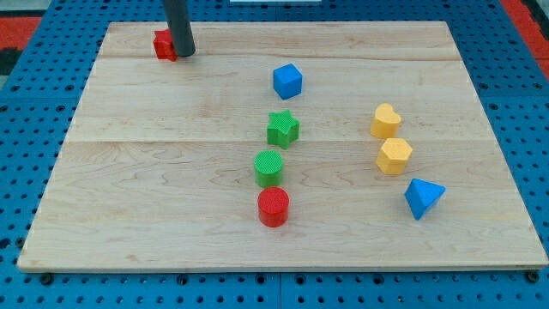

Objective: Move the blue cube to the right of the red star

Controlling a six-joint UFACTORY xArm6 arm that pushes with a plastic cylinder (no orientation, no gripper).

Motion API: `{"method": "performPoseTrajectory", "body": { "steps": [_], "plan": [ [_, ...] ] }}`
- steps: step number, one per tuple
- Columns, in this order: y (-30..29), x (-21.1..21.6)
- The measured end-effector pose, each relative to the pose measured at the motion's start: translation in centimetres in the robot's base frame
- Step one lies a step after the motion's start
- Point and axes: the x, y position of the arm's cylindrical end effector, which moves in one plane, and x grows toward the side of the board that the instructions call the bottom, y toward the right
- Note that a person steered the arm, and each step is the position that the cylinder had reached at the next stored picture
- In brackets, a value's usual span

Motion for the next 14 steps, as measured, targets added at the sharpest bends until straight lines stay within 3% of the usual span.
{"method": "performPoseTrajectory", "body": {
  "steps": [2, 4, 5, 6, 8, 12, 13, 14],
  "plan": [
    [14.0, -0.4],
    [21.4, 4.8],
    [20.7, 10.6],
    [13.8, 10.9],
    [6.7, 6.4],
    [5.8, 6.7],
    [9.1, 10.8],
    [13.8, 9.8]
  ]
}}
